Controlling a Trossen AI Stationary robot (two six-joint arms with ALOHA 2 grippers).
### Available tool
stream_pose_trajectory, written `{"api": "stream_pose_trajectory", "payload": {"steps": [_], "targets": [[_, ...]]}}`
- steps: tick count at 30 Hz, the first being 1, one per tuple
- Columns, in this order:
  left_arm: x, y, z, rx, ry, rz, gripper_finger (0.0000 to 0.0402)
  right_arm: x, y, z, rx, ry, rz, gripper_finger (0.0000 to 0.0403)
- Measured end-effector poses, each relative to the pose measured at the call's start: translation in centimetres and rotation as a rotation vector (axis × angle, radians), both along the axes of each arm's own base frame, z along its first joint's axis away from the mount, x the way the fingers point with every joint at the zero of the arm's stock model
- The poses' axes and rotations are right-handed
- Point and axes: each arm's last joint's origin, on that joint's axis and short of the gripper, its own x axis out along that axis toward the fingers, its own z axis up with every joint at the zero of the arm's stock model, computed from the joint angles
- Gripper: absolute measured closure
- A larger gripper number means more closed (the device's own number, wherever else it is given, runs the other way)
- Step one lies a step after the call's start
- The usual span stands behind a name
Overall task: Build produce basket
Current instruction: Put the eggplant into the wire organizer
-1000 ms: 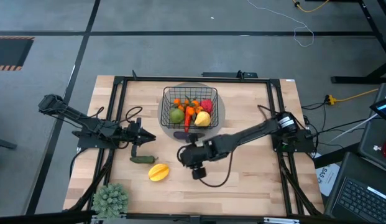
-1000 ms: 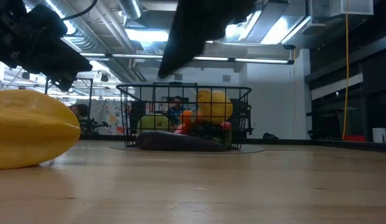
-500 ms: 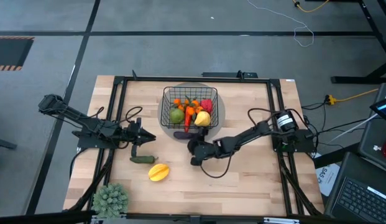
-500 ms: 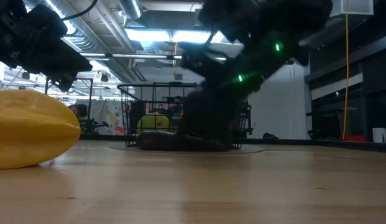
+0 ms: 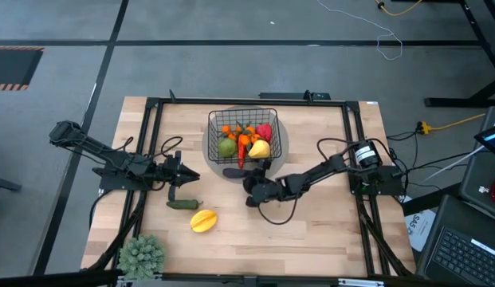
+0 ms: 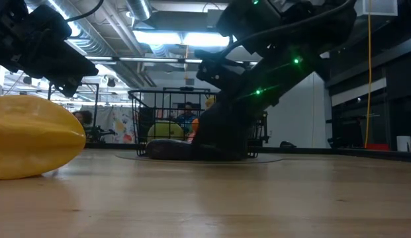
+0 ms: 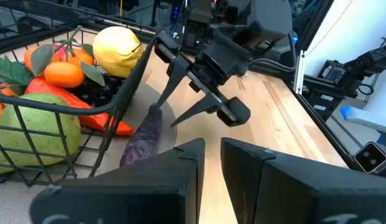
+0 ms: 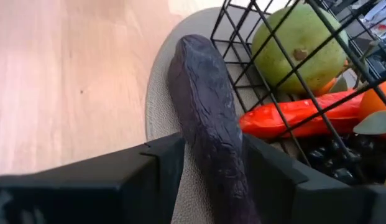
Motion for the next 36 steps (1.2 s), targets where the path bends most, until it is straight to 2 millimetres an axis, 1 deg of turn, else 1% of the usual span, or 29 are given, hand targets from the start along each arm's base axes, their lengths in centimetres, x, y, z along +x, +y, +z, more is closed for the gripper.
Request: {"api": "stream_pose_trajectory", "payload": {"steps": [4,11,13,16,23,28,33,36], "targets": [[0.0,0.0,0.0,0.000,0.000,0.000,0.0360,0.1,-0.3,-0.3,0.000,0.004,-0.007,0.0244],[0.0,0.0,0.0,0.000,0.000,0.000,0.0360,0.4,-0.5,-2.3,0.003,0.022,-0.012,0.0244],[0.0,0.0,0.0,0.000,0.000,0.000,0.0360,0.5,-0.4,-2.4,0.020,0.003,-0.024,0.0244],[0.0,0.0,0.0,0.000,0.000,0.000,0.0360,0.7,-0.3,-2.4,0.047,-0.025,-0.011,0.0244],[0.0,0.0,0.0,0.000,0.000,0.000,0.0360,0.7,1.0,-2.3,0.050,0.004,0.132,0.0244],[0.0,0.0,0.0,0.000,0.000,0.000,0.0360,0.7,1.1,-2.4,0.052,-0.001,0.138,0.0244],[0.0,0.0,0.0,0.000,0.001,0.000,0.0360,0.5,1.2,-2.4,-0.021,-0.023,0.049,0.0245],[0.0,0.0,0.0,0.000,0.000,0.000,0.0360,0.5,1.3,-2.4,-0.012,-0.020,0.062,0.0245]]}}
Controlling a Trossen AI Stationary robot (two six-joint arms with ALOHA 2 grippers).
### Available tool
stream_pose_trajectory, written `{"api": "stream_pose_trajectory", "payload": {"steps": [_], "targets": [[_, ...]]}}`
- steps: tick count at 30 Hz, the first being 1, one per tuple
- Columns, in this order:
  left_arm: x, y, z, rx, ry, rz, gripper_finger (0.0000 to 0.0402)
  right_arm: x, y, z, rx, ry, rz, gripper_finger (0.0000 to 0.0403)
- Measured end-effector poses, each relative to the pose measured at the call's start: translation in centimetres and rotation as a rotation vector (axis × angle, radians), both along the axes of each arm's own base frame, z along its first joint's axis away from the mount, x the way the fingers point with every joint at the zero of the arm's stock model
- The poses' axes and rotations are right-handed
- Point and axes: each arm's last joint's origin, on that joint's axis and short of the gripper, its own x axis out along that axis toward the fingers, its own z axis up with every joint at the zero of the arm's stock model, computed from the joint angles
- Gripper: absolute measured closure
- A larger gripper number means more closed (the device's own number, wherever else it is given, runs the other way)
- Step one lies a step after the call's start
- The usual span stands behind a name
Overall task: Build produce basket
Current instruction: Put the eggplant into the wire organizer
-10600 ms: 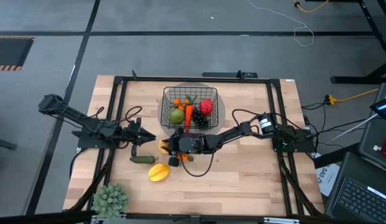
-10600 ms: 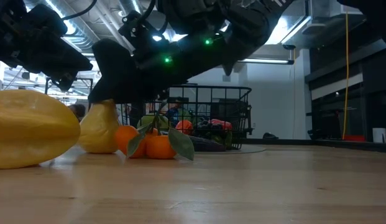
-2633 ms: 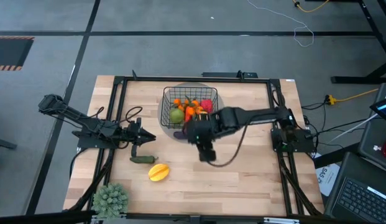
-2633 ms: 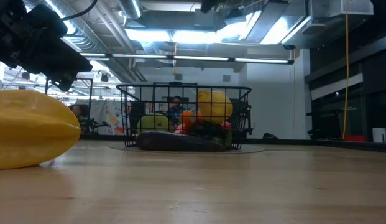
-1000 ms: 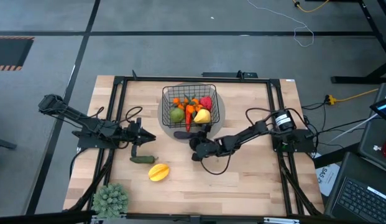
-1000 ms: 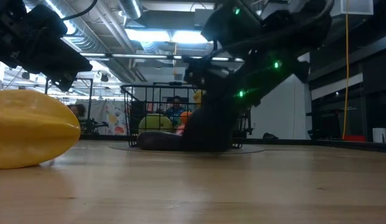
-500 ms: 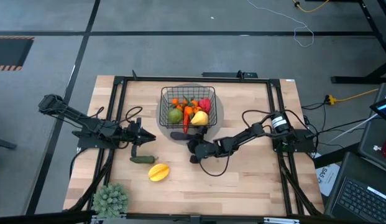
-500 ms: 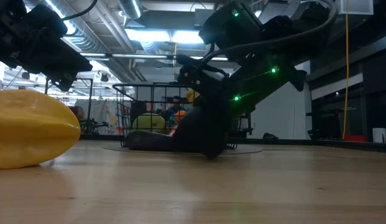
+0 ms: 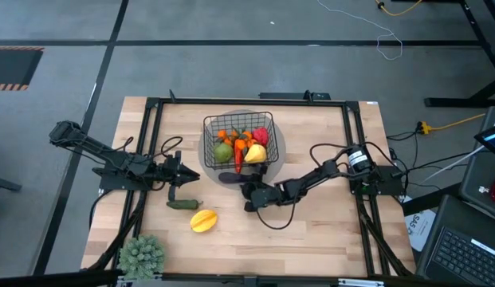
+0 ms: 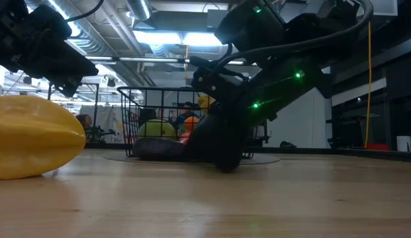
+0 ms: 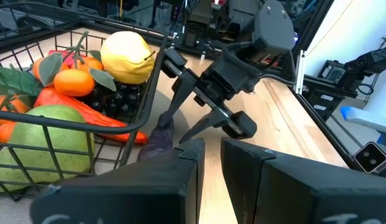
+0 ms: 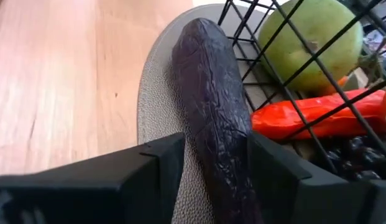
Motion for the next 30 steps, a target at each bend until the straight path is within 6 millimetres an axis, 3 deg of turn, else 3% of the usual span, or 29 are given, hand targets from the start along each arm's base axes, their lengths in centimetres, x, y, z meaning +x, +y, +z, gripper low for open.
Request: {"api": "stream_pose_trajectory", "payload": {"steps": [15,21,24,30], "targets": [[0.0,0.0,0.0,0.000,0.000,0.000,0.0360,0.1,-1.5,-0.5,0.172,0.026,-0.037,0.0244],[0.0,0.0,0.0,0.000,0.000,0.000,0.0360,0.0,-1.5,-0.5,0.151,0.012,-0.060,0.0251],[0.0,0.0,0.0,0.000,0.000,0.000,0.0360,0.0,-1.4,-0.4,0.139,0.004,-0.069,0.0280],[0.0,0.0,0.0,0.000,0.000,0.000,0.0360,0.0,-0.6,-0.2,0.118,-0.001,-0.043,0.0376]]}}
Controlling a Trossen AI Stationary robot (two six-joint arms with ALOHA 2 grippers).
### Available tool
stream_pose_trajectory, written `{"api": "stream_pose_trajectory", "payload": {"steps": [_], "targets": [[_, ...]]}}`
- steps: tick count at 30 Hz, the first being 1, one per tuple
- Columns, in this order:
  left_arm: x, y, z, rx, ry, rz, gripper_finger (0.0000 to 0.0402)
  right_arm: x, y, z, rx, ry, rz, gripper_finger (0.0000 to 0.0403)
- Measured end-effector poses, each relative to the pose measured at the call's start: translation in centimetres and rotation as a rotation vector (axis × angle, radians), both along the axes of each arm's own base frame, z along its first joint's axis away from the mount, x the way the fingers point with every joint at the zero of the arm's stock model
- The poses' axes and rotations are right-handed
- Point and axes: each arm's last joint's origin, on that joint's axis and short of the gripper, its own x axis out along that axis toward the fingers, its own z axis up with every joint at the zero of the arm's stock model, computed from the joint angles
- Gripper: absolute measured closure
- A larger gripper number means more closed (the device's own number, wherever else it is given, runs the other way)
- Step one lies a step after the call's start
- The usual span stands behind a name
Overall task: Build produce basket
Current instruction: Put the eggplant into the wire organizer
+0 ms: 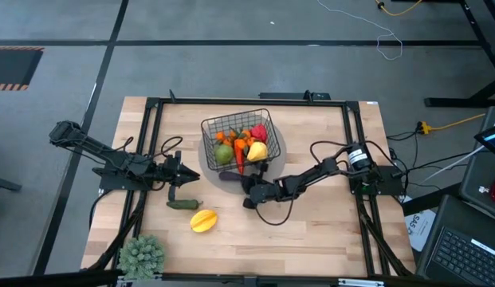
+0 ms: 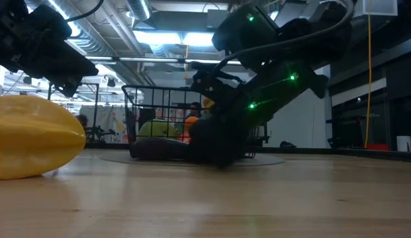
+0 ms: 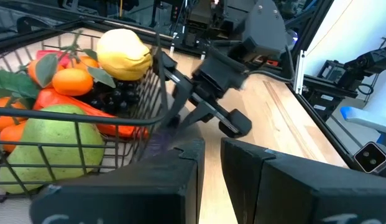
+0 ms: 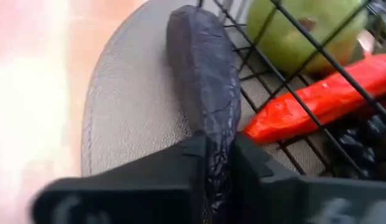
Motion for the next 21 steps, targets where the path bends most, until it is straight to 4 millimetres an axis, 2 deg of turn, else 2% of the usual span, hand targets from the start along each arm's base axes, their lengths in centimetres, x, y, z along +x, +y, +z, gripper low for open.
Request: {"api": "stream_pose_trajectory", "payload": {"steps": [7,17,21], "targets": [[0.0,0.0,0.0,0.000,0.000,0.000,0.0360,1.1,2.5,1.3,-0.046,0.004,0.135,0.0383],[0.0,0.0,0.0,0.000,0.000,0.000,0.0360,3.6,5.5,5.8,-0.160,-0.038,0.212,0.0383],[0.0,0.0,0.0,0.000,0.000,0.000,0.0360,4.3,6.4,7.8,-0.197,-0.002,0.195,0.0383]]}}
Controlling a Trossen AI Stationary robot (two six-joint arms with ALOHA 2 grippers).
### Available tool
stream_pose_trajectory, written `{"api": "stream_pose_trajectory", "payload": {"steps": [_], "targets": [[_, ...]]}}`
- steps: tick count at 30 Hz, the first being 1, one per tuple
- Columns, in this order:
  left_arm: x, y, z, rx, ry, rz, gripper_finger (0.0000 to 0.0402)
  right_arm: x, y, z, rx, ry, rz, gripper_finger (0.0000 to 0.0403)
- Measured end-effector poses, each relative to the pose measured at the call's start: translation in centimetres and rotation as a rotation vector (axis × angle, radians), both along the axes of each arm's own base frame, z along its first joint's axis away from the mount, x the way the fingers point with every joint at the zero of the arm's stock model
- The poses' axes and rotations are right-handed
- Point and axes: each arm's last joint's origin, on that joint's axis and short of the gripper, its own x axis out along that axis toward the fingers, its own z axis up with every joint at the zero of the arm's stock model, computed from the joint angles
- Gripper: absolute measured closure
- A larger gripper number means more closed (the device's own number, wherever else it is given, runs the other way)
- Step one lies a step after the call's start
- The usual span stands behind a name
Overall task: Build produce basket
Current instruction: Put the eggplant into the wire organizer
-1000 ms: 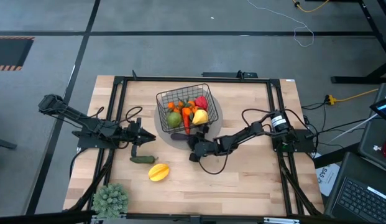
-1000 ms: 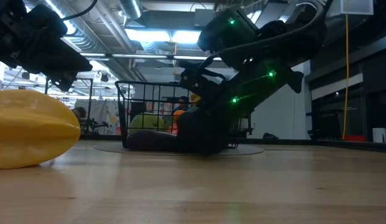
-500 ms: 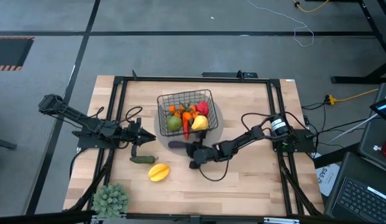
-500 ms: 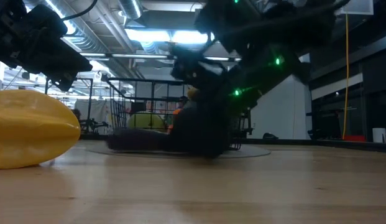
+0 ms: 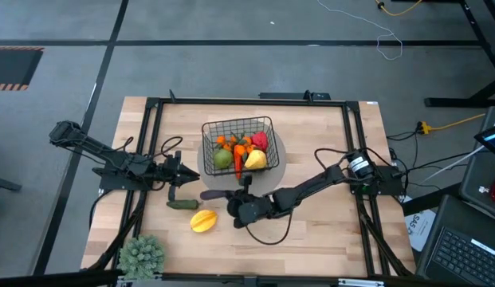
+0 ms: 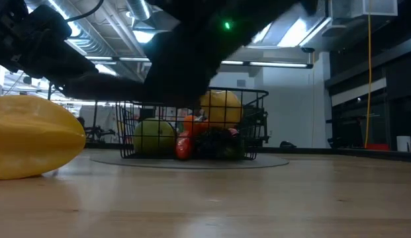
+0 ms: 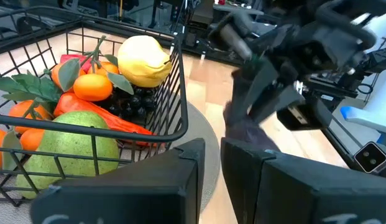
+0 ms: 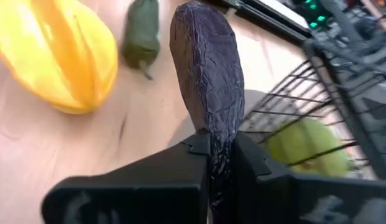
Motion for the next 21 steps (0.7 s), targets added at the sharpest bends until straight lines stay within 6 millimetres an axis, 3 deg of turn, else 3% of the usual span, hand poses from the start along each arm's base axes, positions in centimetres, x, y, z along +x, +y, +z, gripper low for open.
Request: {"api": "stream_pose_trajectory", "payload": {"steps": [9,21], "targets": [[0.0,0.0,0.0,0.000,0.000,0.000,0.0360,-0.1,1.2,3.6,-0.181,0.078,-0.141,0.0383],[0.0,0.0,0.0,0.000,0.000,0.000,0.0360,-0.7,0.6,6.6,-0.384,0.124,-0.313,0.0383]]}}
